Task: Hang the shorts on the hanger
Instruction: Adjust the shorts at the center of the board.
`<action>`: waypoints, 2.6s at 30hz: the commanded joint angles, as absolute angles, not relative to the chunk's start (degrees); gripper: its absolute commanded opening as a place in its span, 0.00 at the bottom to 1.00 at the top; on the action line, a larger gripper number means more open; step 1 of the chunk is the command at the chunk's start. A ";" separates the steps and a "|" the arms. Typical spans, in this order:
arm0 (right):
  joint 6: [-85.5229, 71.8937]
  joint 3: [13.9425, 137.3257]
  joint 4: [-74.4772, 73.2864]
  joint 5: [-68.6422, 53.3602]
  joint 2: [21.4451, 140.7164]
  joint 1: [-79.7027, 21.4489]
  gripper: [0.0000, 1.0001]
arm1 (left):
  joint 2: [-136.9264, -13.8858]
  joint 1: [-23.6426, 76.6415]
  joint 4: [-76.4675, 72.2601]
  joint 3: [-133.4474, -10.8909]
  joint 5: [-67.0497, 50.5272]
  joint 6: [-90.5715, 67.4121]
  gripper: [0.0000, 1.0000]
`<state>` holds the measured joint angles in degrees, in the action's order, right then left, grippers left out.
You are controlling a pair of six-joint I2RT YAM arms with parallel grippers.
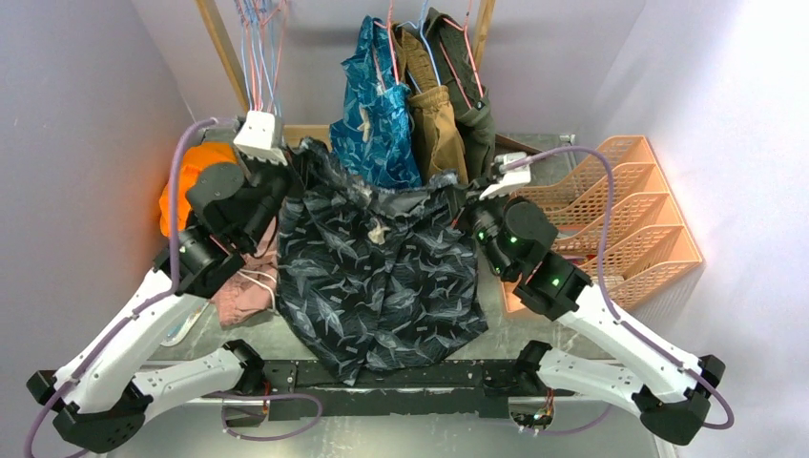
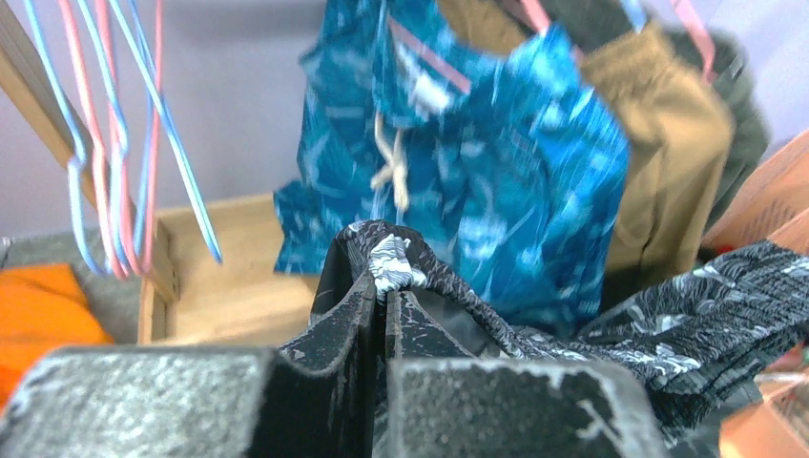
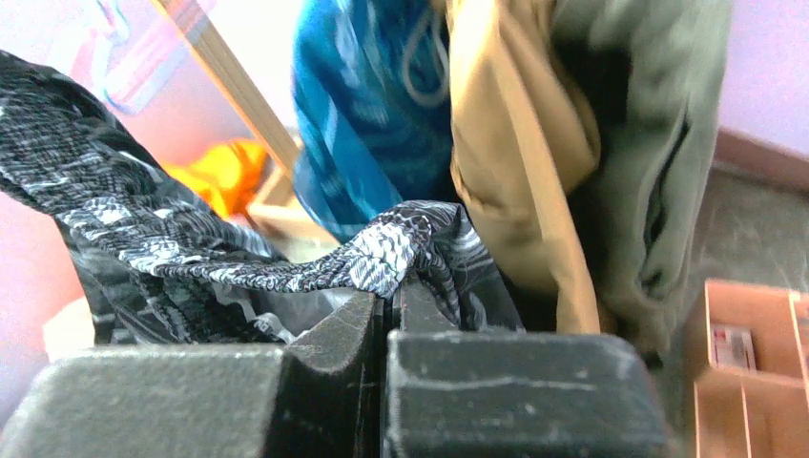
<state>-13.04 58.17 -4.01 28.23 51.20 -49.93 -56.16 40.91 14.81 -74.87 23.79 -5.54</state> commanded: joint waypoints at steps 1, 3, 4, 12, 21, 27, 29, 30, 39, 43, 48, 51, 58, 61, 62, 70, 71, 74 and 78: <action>-16.75 50.12 -6.42 28.67 49.66 -49.70 0.00 | -52.79 40.30 16.17 -63.07 23.79 -10.39 0.07; -19.90 46.01 -7.47 27.76 48.10 -49.72 0.00 | -50.38 40.29 17.05 -57.15 23.01 -14.46 0.07; -21.38 44.21 -8.22 27.27 47.34 -49.69 0.00 | -49.09 40.31 17.59 -54.62 22.72 -16.52 0.07; -31.02 34.62 -12.09 23.80 43.73 -49.63 0.00 | -41.16 40.31 22.53 -40.65 18.54 -30.52 0.07; -39.55 28.13 -12.46 21.99 45.24 -49.61 0.00 | -39.70 40.28 26.38 -32.22 15.03 -43.56 0.07; -43.08 25.20 -12.26 20.78 47.69 -49.57 0.00 | -41.17 40.32 28.92 -29.46 14.95 -48.12 0.07; -42.65 24.99 -12.61 20.05 47.72 -49.60 0.00 | -41.74 40.33 29.24 -29.59 14.56 -47.72 0.10; -42.42 24.96 -12.86 19.66 47.49 -49.58 0.08 | -41.97 40.35 29.40 -29.80 14.26 -47.39 0.19; -40.93 27.42 -18.92 15.80 41.75 -49.64 0.63 | -40.26 40.35 30.82 -31.85 10.05 -46.96 0.73; -36.25 35.26 -25.50 12.04 40.71 -49.64 0.75 | -38.97 40.38 38.39 -39.37 8.95 -46.50 0.87; -28.58 46.11 -31.74 5.11 41.05 -49.63 0.78 | -38.49 40.43 48.84 -51.73 7.36 -42.65 1.00; -23.95 52.18 -32.03 1.86 42.15 -49.65 0.78 | -37.05 40.38 51.41 -55.73 10.18 -39.94 0.99; -18.75 66.08 -20.48 2.14 51.45 -49.72 0.74 | -32.27 40.35 44.03 -52.56 26.14 -30.20 0.99; -17.34 72.40 -17.01 -1.80 57.74 -49.66 0.71 | -31.10 40.37 39.15 -50.86 27.93 -28.14 0.98; -17.10 73.50 -15.68 -2.56 59.46 -49.74 0.70 | -31.10 40.42 37.83 -51.42 28.64 -27.79 0.97; -16.76 80.85 -9.54 -6.96 72.47 -51.22 0.63 | -38.04 40.30 34.43 -57.33 33.90 -22.17 0.97; -16.35 79.79 -9.16 -6.79 72.42 -51.39 0.63 | -39.25 40.34 33.43 -58.80 32.74 -20.61 0.96; -15.91 75.45 -8.07 -5.60 70.27 -51.57 0.64 | -45.30 40.30 32.80 -65.66 31.71 -18.13 0.94; -16.15 70.50 -9.72 -3.85 66.29 -51.51 0.64 | -57.22 39.88 39.21 -80.43 31.16 -19.13 0.90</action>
<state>-17.08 73.45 -10.46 -5.17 70.70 -51.44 -49.19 40.64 37.82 -68.93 31.29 -21.30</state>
